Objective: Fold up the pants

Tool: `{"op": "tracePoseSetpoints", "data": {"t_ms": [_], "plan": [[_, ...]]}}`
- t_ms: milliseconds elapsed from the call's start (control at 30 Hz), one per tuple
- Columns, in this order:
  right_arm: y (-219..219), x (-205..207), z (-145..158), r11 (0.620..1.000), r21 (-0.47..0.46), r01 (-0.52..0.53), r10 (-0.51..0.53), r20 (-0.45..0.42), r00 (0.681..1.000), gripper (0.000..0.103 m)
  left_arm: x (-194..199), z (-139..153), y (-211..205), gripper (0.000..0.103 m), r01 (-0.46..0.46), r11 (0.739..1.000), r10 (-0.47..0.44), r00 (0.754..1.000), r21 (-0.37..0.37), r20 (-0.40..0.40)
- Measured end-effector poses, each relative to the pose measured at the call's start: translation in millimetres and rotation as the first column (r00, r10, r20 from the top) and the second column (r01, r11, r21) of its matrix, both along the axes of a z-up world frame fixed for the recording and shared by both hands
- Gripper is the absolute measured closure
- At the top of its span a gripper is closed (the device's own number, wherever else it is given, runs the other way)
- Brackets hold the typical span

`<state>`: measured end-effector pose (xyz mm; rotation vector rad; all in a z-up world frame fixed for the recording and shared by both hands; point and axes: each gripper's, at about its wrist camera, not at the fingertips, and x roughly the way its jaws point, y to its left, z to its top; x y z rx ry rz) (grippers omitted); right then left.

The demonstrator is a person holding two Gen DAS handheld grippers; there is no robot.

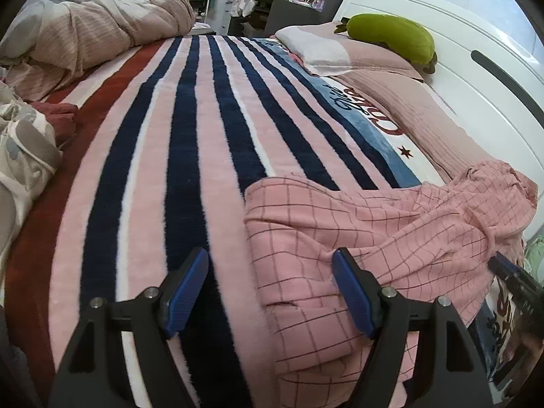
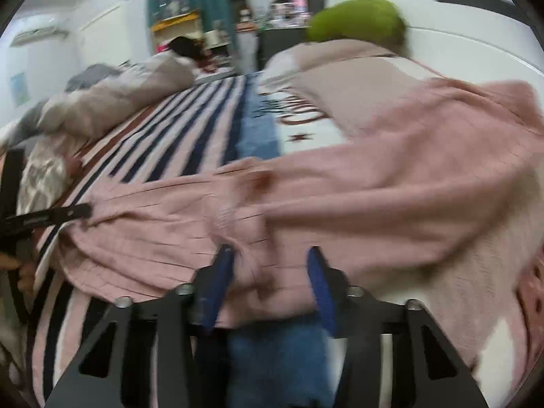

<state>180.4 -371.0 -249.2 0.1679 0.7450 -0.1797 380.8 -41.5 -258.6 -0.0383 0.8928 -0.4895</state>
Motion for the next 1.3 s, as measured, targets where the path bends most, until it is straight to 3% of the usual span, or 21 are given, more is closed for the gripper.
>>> {"op": "tracePoseSetpoints", "data": {"t_ms": [33,100,167,267,300,433,533,633,767,800,833,867,933,1033,1133,1300], "plan": [[-5.4,-5.0,2.3,0.999,-0.034,0.022,-0.022,-0.008,1.0,0.094,-0.4,1.2,0.8,0.031,-0.004,1.0,0.004,1.0,0.001,0.005],[-14.6,-10.3,7.5,0.998,-0.051,0.034,-0.035,-0.021,0.999,0.094,-0.2,2.6,2.5,0.031,-0.007,1.0,0.007,1.0,-0.005,0.01],[-22.1,-10.9,19.5,1.0,-0.008,-0.004,0.004,0.001,1.0,0.093,0.2,4.3,4.9,0.031,-0.01,1.0,0.01,1.0,-0.022,0.013],[-18.5,17.4,45.5,0.987,0.011,-0.16,0.159,0.03,0.987,0.089,1.8,5.2,8.1,0.031,-0.021,0.999,0.022,1.0,-0.041,0.014],[-14.6,34.7,52.2,0.974,0.016,-0.227,0.227,0.016,0.974,0.082,2.6,4.8,9.0,0.031,-0.024,0.999,0.025,1.0,-0.044,0.013],[1.5,103.4,53.2,0.917,-0.027,-0.399,0.394,-0.105,0.913,0.059,5.3,2.8,10.7,0.031,-0.03,0.998,0.03,1.0,-0.051,0.006],[4.7,146.7,32.5,0.891,-0.067,-0.449,0.423,-0.239,0.874,0.055,6.6,1.5,12.2,0.031,-0.037,0.998,0.038,0.999,-0.055,0.007],[-1.9,176.4,7.8,0.874,-0.007,-0.485,0.457,-0.324,0.828,0.052,7.3,-0.6,11.3,0.031,-0.04,0.998,0.04,0.999,-0.057,0.002],[-1.5,178.8,-1.3,0.849,0.073,-0.523,0.515,-0.327,0.792,0.052,7.3,-1.8,9.8,0.031,-0.032,0.998,0.032,0.999,-0.061,-0.001],[1.9,174.1,-1.7,0.835,0.069,-0.546,0.536,-0.322,0.78,0.057,7.3,-1.9,9.4,0.031,-0.03,0.998,0.03,1.0,-0.062,-0.001],[4.2,171.7,-2.1,0.825,0.063,-0.562,0.55,-0.32,0.772,0.072,7.4,-1.9,8.7,0.031,-0.028,0.998,0.028,1.0,-0.063,-0.002],[6.8,166.0,-0.6,0.815,0.047,-0.578,0.562,-0.314,0.766,0.078,7.3,-2.1,8.2,0.031,-0.026,0.998,0.026,1.0,-0.063,-0.003],[10.2,157.1,2.1,0.803,0.027,-0.595,0.575,-0.296,0.763,0.097,7.0,-2.6,7.0,0.031,-0.024,0.998,0.024,1.0,-0.059,-0.003],[9.9,148.1,4.3,0.809,0.013,-0.587,0.57,-0.26,0.78,0.1,6.3,-3.1,5.5,0.031,-0.022,0.998,0.022,1.0,-0.053,-0.003],[1.1,140.2,10.0,0.849,-0.018,-0.528,0.514,-0.208,0.832,0.103,6.6,-3.2,6.3,0.031,-0.028,0.998,0.028,1.0,-0.052,-0.003],[-13.0,131.3,15.8,0.896,-0.057,-0.441,0.428,-0.158,0.89,0.103,6.1,-3.8,6.6,0.031,-0.033,0.998,0.033,0.999,-0.051,-0.003]]}}
